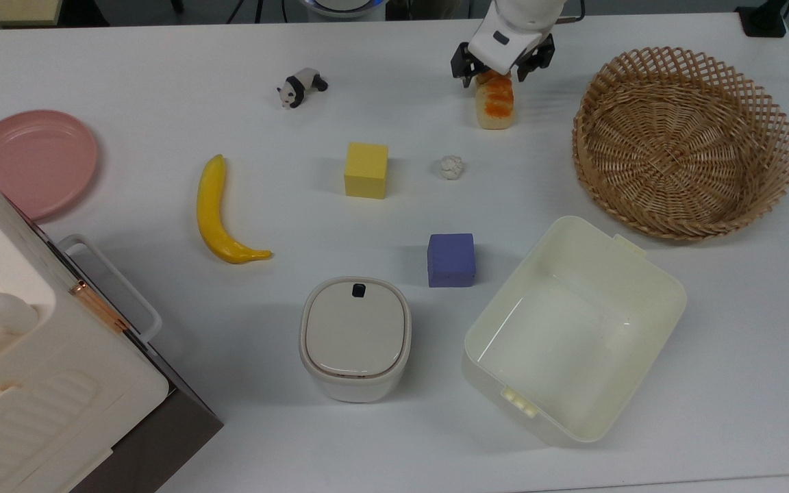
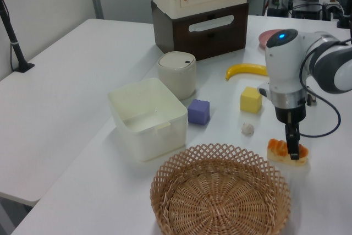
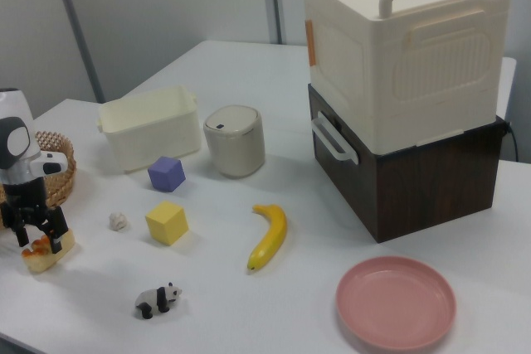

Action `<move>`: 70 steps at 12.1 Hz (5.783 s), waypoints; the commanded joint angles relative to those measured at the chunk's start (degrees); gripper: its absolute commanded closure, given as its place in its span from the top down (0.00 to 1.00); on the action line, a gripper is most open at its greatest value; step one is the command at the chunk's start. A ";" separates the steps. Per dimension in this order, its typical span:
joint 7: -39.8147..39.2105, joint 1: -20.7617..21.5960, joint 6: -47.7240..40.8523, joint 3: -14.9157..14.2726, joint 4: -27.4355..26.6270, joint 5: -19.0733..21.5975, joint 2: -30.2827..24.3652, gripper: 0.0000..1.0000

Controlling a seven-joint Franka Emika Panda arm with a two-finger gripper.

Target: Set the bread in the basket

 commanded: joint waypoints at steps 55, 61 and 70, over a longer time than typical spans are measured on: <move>-23.39 -23.32 -20.73 -0.29 30.79 -8.27 0.07 0.53; -18.49 -12.71 -18.97 -0.64 32.38 -7.75 2.63 0.53; -13.99 1.10 -18.71 -0.20 35.72 -7.66 4.29 0.53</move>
